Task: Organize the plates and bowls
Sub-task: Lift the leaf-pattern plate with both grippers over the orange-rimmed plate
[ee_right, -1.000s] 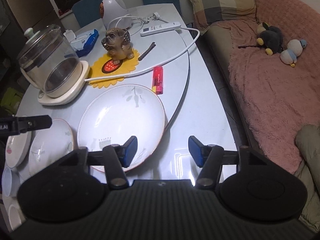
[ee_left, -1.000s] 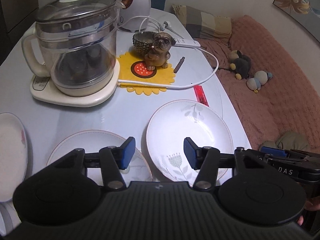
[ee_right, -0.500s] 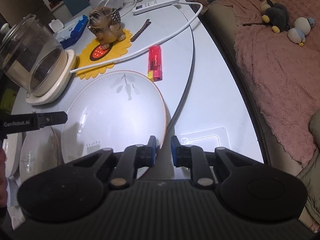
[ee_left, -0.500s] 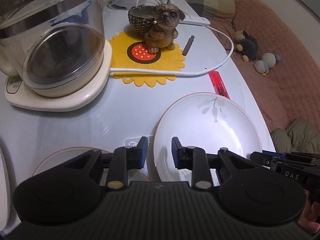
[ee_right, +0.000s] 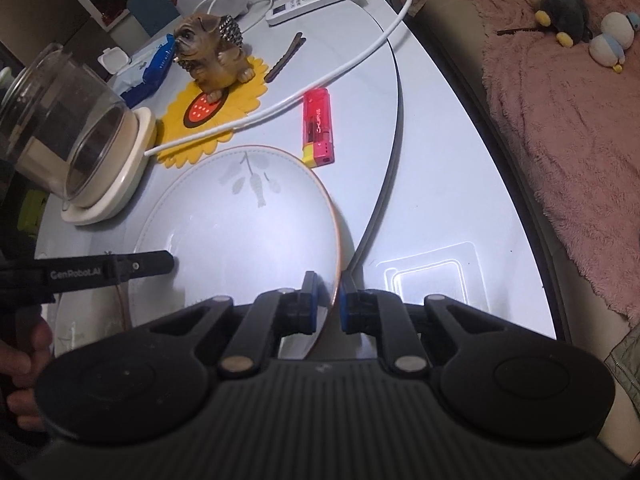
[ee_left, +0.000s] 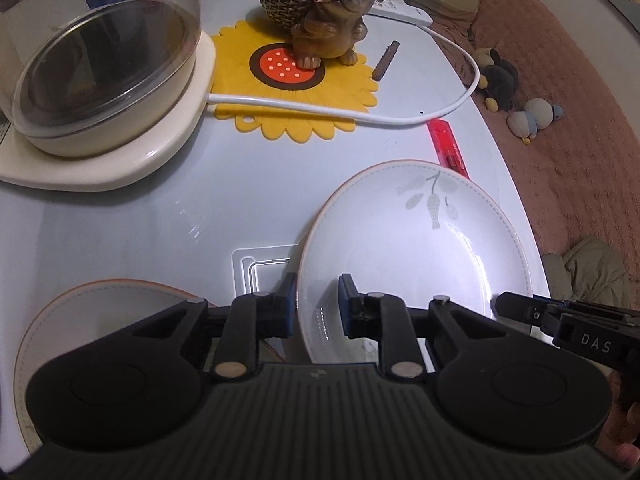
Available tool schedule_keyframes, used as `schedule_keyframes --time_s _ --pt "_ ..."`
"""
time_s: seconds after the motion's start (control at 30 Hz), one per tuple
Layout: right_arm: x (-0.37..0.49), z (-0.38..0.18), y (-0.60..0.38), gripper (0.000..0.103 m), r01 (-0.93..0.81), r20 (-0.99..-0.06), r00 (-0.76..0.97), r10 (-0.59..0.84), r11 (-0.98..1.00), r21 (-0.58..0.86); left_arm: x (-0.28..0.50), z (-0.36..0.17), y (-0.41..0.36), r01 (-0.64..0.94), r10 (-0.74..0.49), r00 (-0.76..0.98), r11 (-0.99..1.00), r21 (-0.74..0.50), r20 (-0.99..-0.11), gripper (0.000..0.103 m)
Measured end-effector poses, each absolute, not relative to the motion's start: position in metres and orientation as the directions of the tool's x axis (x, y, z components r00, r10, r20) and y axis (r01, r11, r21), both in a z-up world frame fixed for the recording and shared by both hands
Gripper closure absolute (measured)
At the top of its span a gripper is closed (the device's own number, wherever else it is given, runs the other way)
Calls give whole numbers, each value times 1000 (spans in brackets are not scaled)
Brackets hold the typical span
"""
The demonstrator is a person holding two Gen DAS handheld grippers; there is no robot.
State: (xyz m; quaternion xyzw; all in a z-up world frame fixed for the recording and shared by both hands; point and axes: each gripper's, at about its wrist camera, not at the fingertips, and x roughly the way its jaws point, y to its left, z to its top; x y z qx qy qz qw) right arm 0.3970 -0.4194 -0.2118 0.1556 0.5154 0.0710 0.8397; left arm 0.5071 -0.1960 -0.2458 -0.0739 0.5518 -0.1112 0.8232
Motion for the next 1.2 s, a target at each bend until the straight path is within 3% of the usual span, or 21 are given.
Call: schedule_keyframes --time_s 0.57,0.93,1.2 --pt "382 -183 -421 89 23 -837 462 295 939 343 486 -211 -183 149 -349 357 937 -316 -867 79" --pt "378 -115 -393 89 -94 -784 509 355 928 360 436 -145 -127 39 -376 503 909 -414 -778 79" --pt "381 -95 -347 89 -240 -767 470 436 900 364 389 -134 -76 -103 -324 576 882 -459 -751 79"
